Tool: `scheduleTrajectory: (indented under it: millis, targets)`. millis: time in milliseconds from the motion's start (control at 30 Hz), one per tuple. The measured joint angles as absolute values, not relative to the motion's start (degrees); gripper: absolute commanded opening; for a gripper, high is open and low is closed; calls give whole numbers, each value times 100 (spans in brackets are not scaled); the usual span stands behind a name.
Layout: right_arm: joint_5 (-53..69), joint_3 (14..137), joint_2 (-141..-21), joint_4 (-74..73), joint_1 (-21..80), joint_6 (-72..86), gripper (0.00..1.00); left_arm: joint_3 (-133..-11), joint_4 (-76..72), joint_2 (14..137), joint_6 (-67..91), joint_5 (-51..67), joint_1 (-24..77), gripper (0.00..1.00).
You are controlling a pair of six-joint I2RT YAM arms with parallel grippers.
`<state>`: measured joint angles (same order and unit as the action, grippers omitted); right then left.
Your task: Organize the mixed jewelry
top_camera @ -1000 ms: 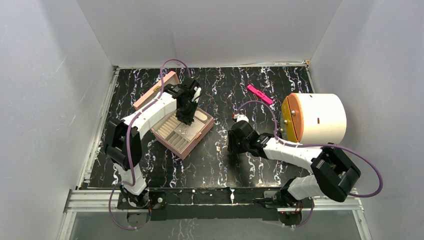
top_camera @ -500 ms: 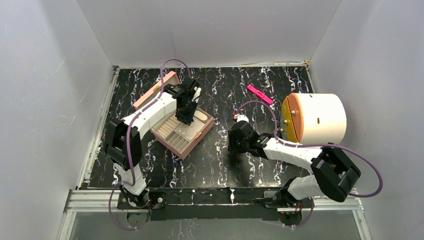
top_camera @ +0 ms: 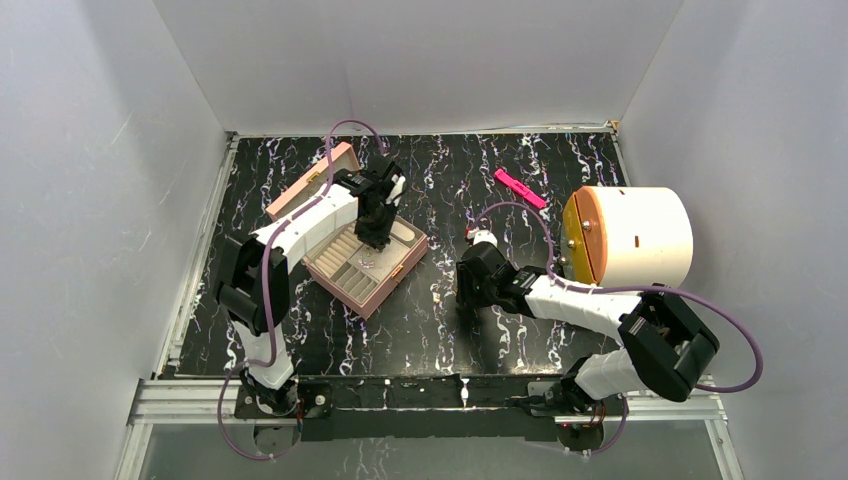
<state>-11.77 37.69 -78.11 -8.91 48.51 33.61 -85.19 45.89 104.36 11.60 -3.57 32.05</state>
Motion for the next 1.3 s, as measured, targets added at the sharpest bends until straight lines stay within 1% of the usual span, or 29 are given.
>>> scheduleTrajectory:
  millis: [667,1300]
  targets:
    - [-1188,3769,-7817,-888,4851,3358,46,-8803,4678,10425,1199,-373,3212,14]
    - [-1186,3767,-7920,-884,4851,3358,46,-8510,4558,10425,1260,-360,3238,14]
